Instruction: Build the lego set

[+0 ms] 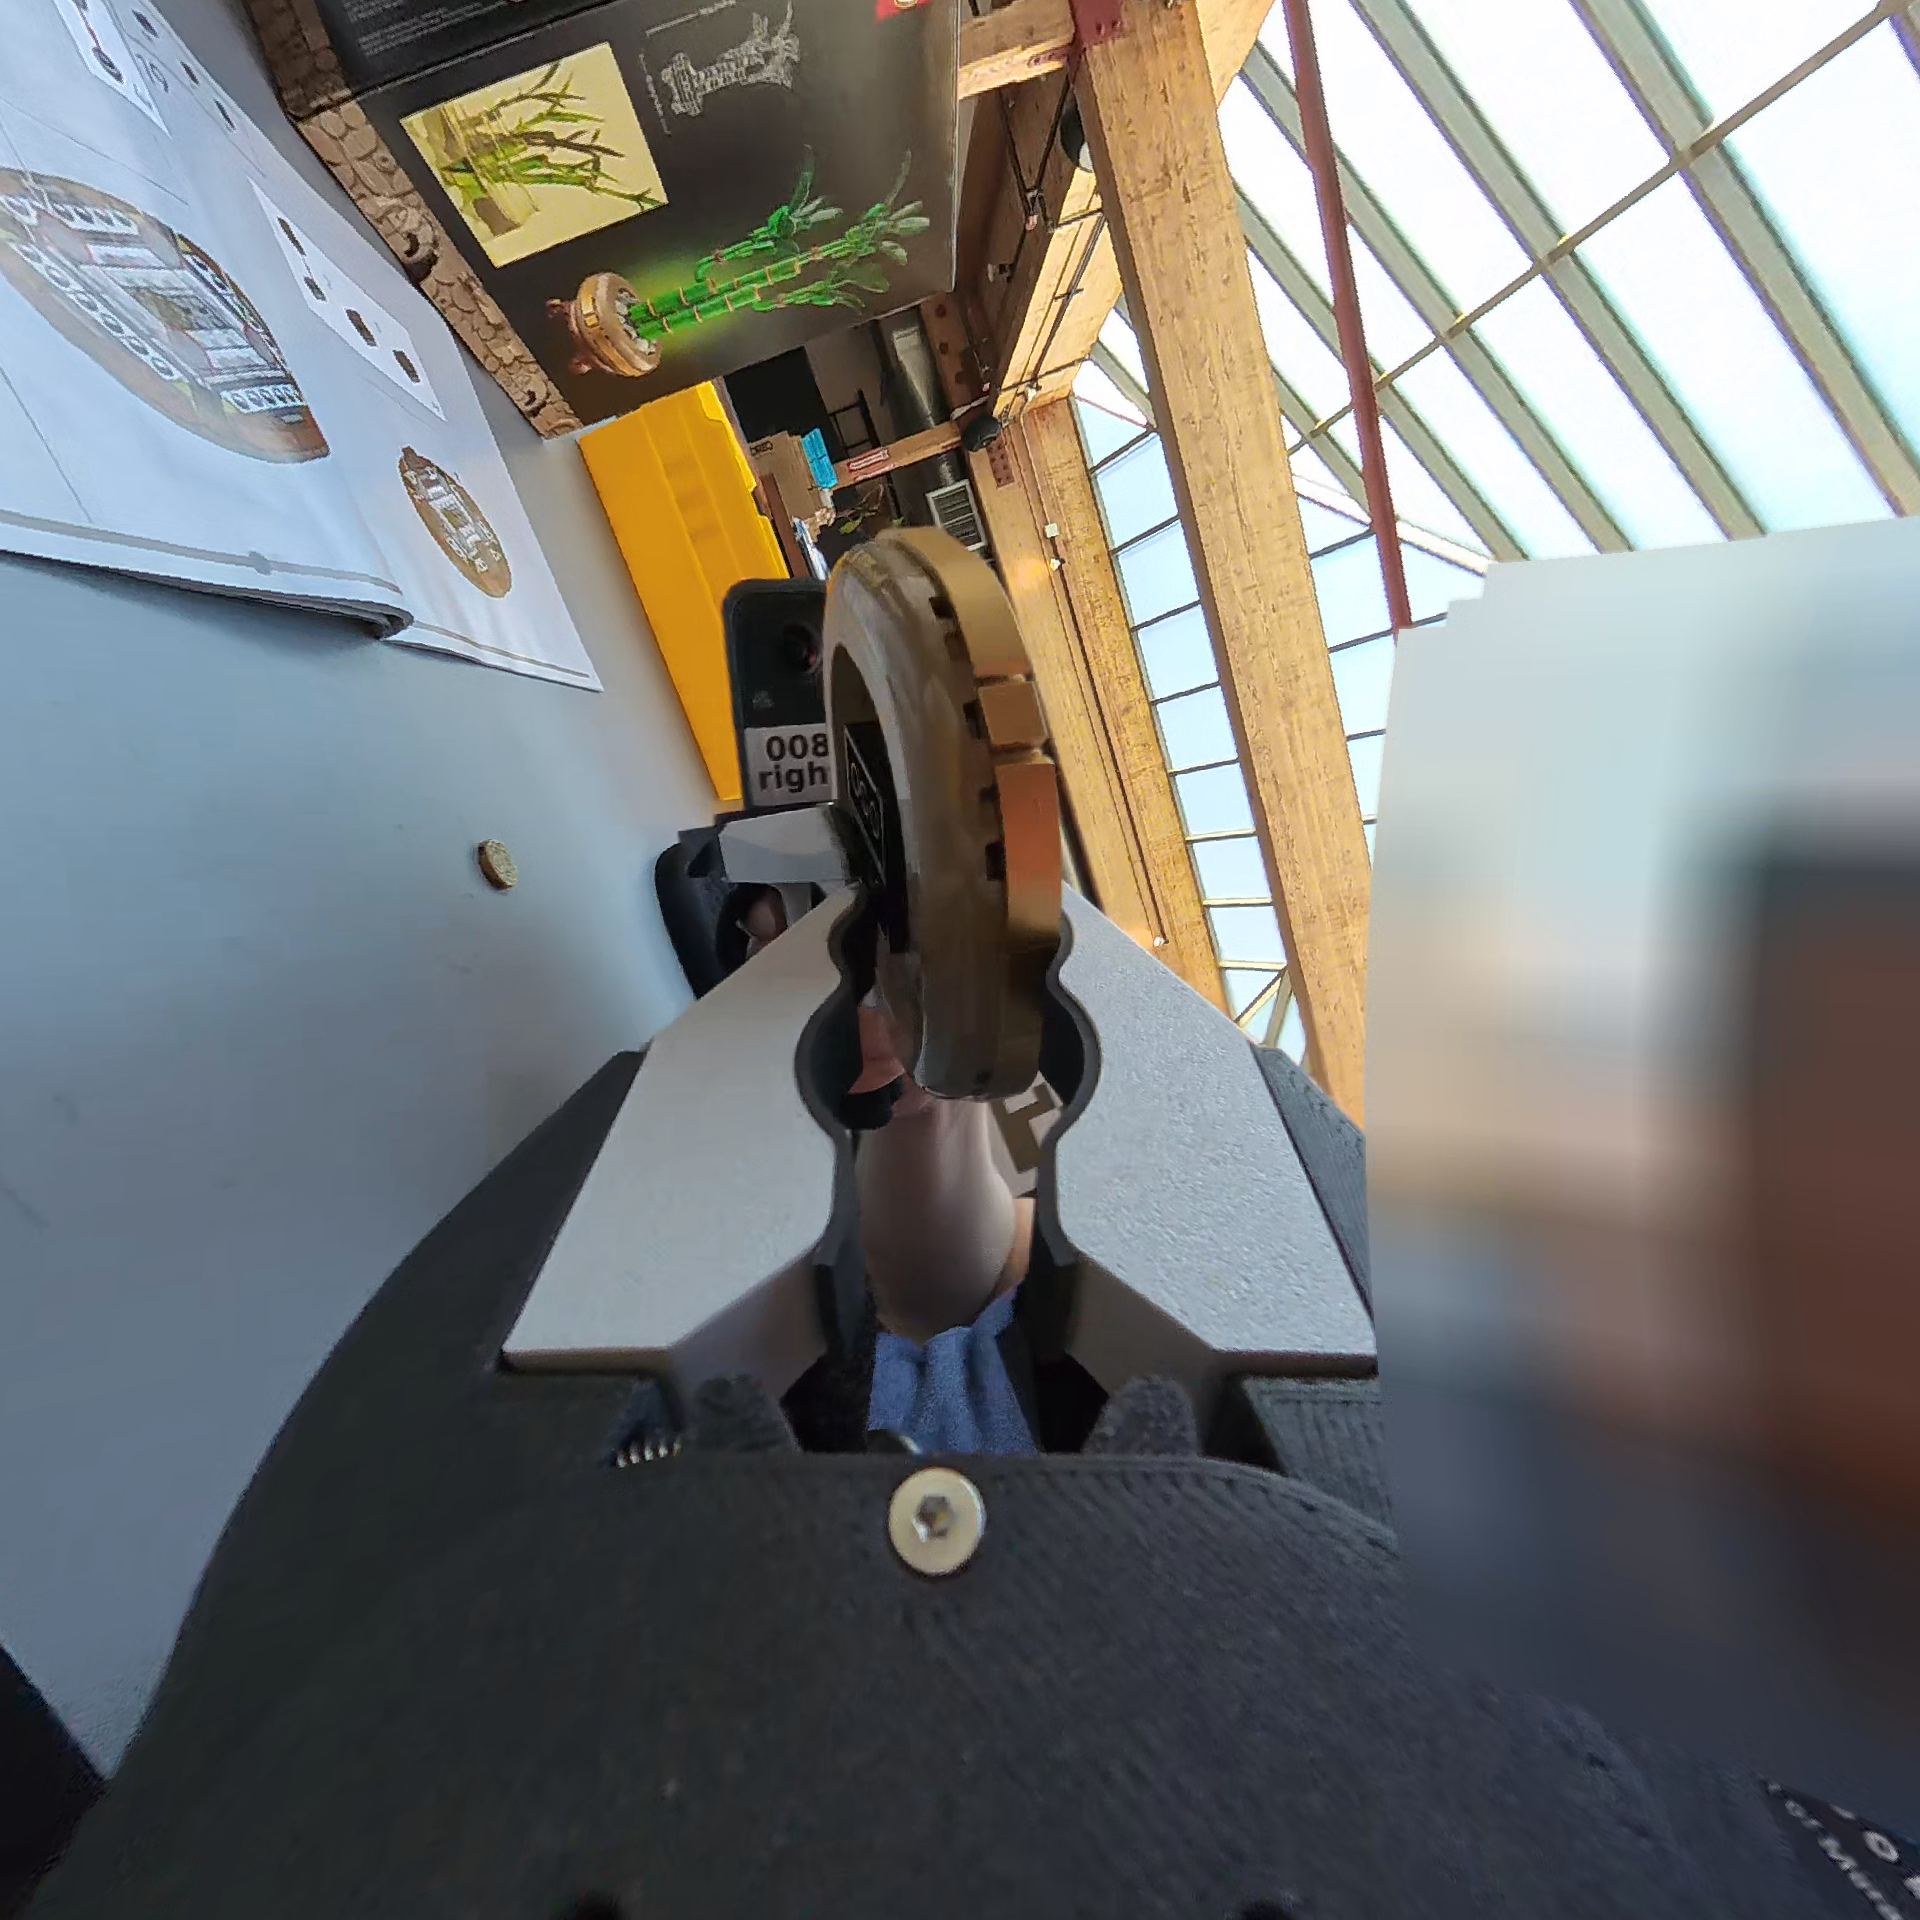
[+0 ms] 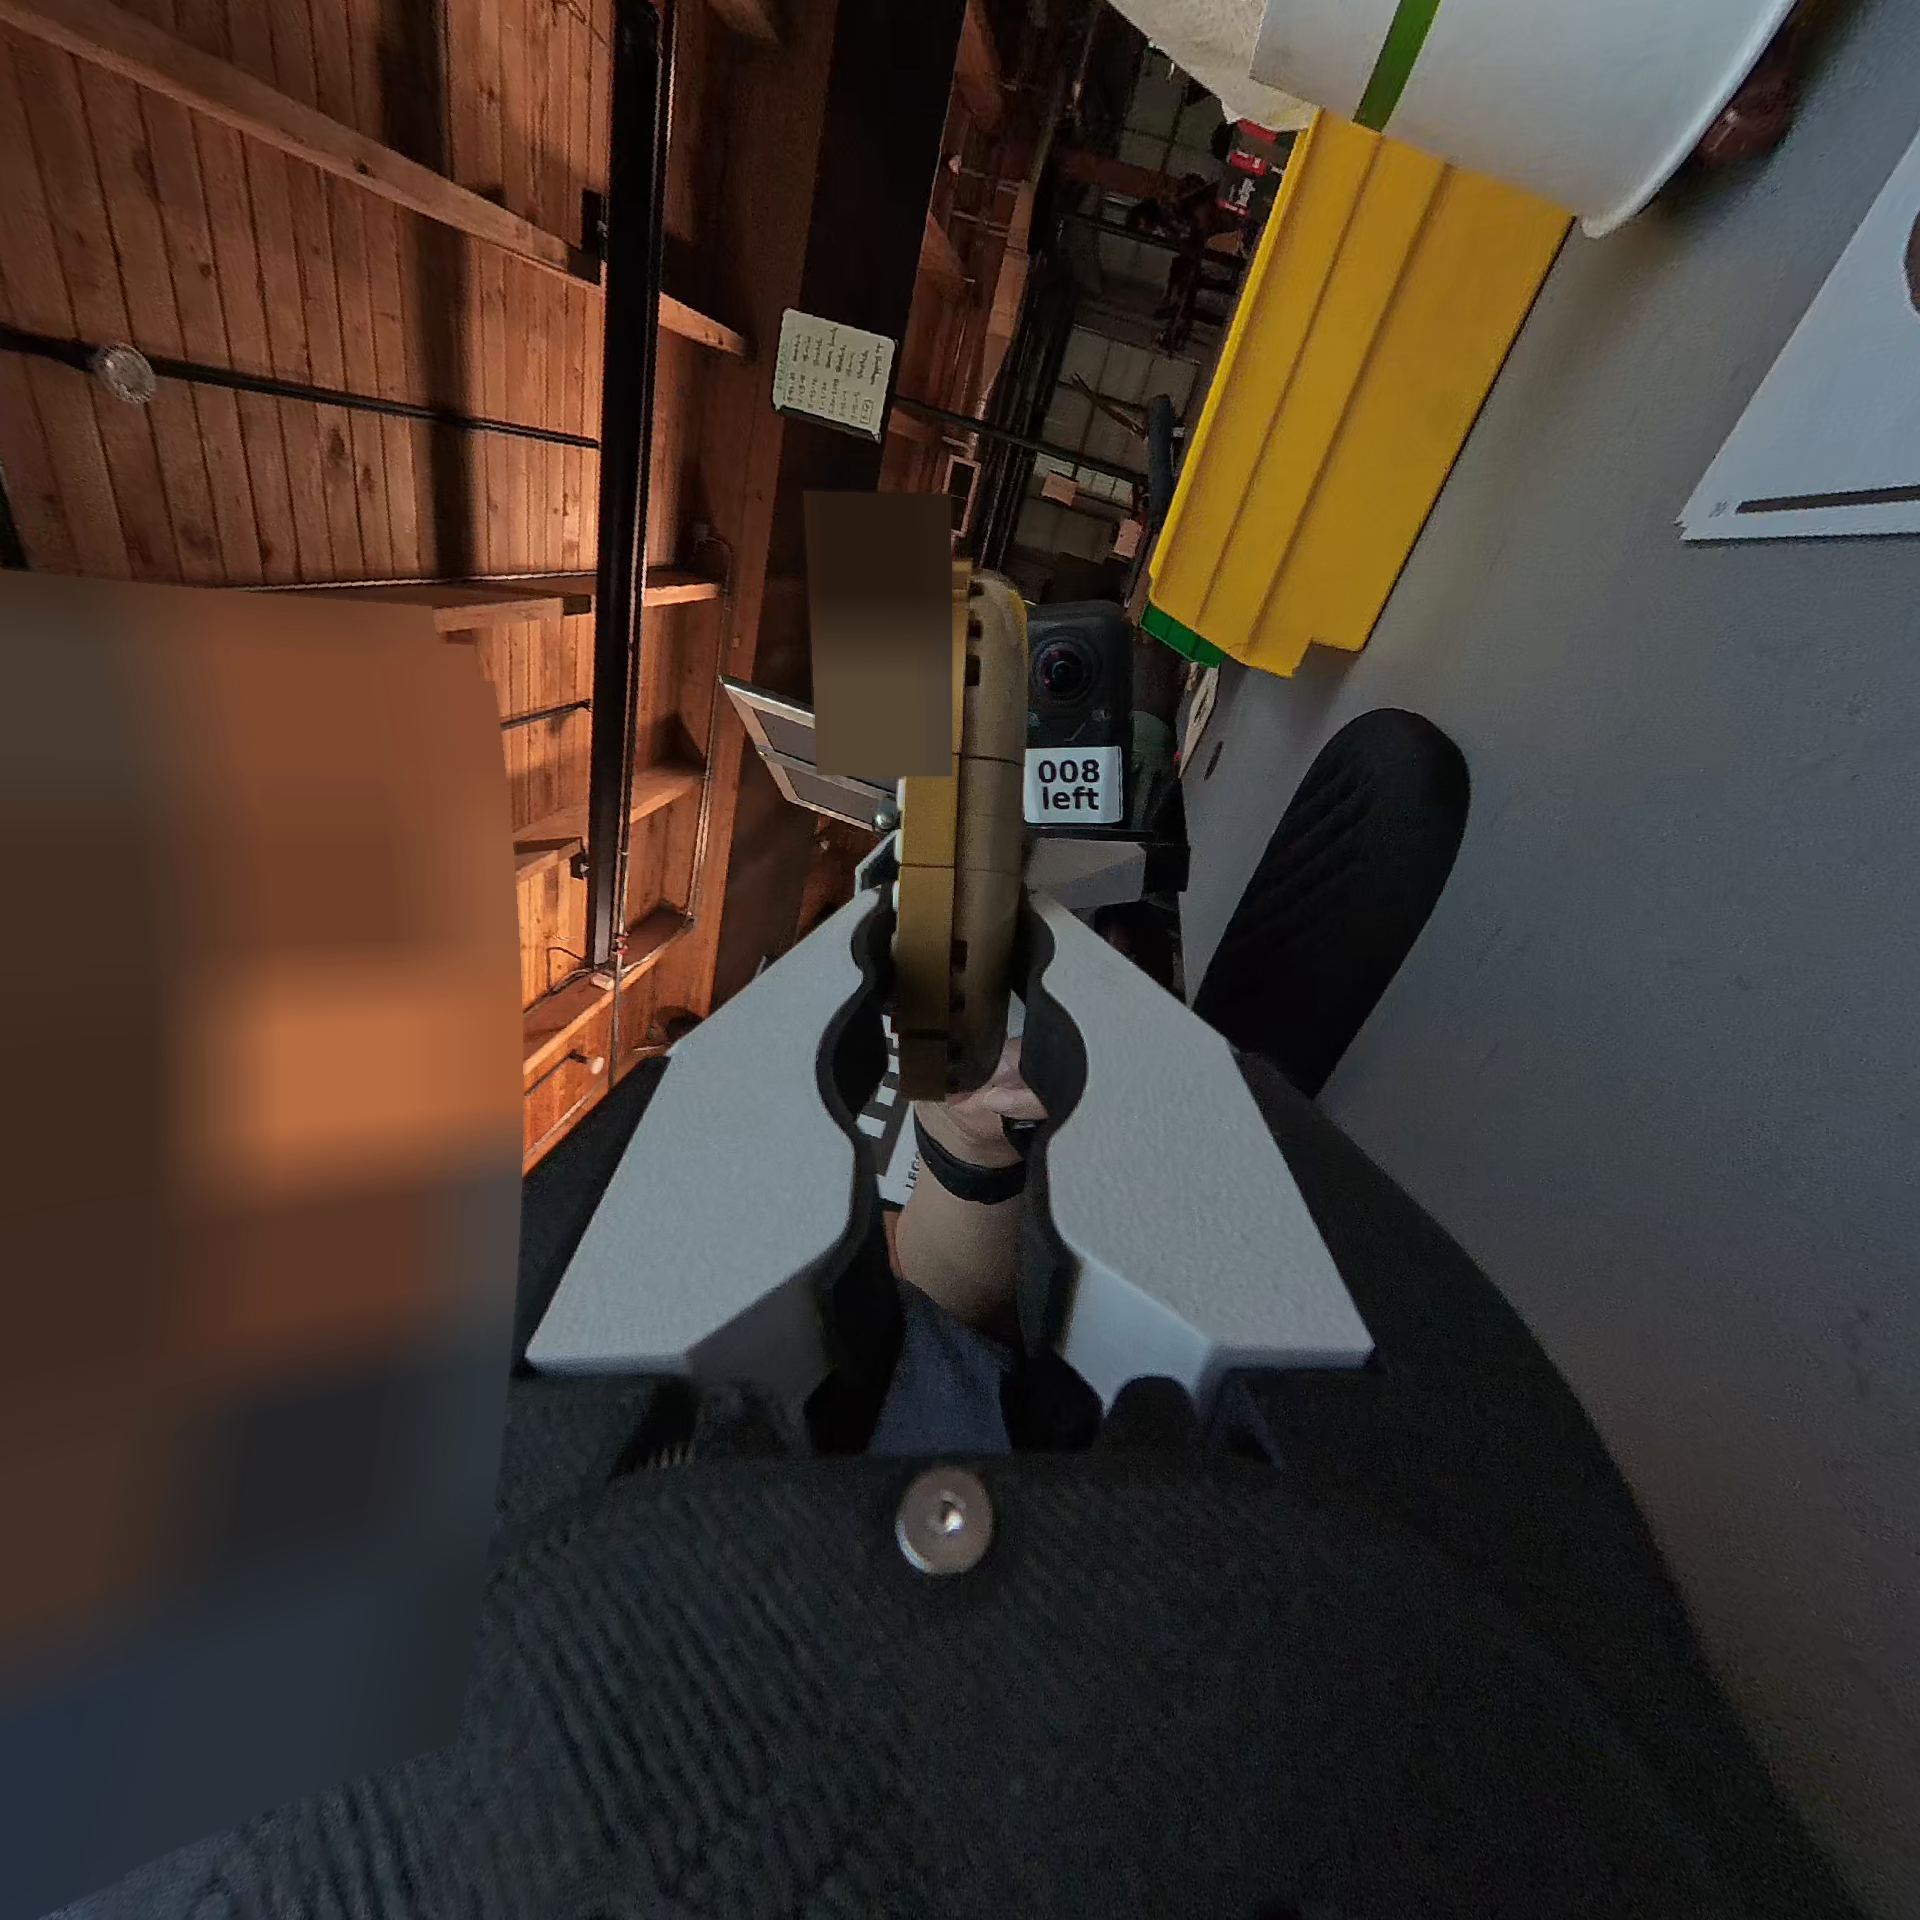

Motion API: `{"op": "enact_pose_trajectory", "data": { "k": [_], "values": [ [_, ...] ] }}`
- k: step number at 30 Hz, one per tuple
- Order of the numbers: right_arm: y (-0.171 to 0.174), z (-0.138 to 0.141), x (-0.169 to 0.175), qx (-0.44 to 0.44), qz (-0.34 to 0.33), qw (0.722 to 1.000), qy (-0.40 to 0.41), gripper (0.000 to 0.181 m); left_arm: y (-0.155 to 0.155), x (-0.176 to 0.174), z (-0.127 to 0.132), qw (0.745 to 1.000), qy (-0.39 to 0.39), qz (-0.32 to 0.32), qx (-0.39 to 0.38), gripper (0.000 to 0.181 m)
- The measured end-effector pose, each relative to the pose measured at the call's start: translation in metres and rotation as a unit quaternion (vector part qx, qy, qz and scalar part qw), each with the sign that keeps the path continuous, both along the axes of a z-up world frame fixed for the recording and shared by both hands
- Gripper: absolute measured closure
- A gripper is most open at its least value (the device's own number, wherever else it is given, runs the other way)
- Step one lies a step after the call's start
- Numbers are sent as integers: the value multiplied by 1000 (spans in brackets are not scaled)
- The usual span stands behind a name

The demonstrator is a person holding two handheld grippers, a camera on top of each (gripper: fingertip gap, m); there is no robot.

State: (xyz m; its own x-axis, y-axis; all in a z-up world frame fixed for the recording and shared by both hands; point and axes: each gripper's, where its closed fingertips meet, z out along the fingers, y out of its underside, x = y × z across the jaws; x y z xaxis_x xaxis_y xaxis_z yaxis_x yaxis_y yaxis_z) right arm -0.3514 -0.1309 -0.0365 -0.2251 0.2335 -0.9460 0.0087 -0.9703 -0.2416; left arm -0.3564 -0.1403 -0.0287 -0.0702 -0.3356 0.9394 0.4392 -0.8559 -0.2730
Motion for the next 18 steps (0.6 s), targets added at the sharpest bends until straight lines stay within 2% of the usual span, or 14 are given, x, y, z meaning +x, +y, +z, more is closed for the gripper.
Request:
{"op": "enact_pose_trajectory", "data": {
  "k": [3,7,13,18],
  "values": [
    [3,-1,1,-50,1,998,24,162,3,-1,1,999,-27,6,-33,152],
    [5,-7,2,-67,-4,997,24,162,4,0,-6,999,2,13,-39,153],
    [7,-20,0,-14,-21,999,-32,162,4,1,-27,995,96,15,-33,162],
    [8,-17,1,2,-25,999,-36,162,2,3,-26,993,119,7,-6,162]
  ]
}}
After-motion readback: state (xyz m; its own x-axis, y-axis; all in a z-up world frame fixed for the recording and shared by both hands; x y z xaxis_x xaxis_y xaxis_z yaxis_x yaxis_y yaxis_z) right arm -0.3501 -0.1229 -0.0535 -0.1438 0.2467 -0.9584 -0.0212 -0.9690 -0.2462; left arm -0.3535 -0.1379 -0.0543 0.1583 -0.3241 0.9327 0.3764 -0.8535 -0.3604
